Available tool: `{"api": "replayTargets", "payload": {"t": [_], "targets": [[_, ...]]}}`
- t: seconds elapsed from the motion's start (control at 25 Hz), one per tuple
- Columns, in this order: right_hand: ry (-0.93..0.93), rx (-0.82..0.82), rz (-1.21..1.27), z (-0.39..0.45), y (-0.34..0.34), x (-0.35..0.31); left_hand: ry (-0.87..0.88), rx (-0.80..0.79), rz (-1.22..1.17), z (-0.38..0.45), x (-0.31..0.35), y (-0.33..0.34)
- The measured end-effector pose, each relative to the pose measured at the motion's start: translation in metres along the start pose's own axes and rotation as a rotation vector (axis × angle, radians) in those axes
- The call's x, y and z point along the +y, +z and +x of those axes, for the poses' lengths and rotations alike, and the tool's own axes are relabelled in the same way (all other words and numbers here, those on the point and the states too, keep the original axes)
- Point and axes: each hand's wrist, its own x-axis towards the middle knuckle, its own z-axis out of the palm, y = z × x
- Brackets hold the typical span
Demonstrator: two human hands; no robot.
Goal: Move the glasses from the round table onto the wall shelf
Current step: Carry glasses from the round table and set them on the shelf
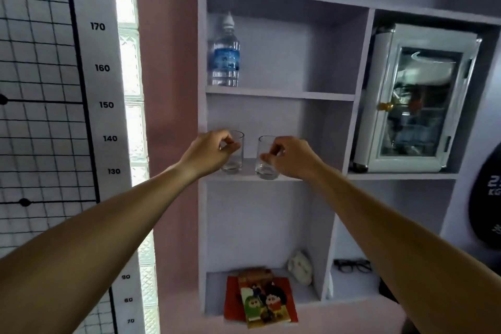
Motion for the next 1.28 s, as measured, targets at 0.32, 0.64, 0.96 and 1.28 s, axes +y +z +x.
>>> {"api": "replayTargets", "payload": {"t": [0.32,0.64,0.96,1.28], "targets": [[-0.063,-0.037,0.027,0.069,0.033,0.061,-0.097,0.058,0.085,0.039,-0.019,0.051],[-0.127,-0.043,0.165,0.098,0.054,0.079,-0.162,0.081,0.072,0.056,-0.028,0.072],[-0.105,-0.061,0.303,0.106,0.06,0.081,-0.203,0.104,0.191,0.051,-0.031,0.079],[-0.056,-0.06,0.393,0.114,0.072,0.081,-0.039,0.239,0.6,0.044,-0.028,0.086]]}}
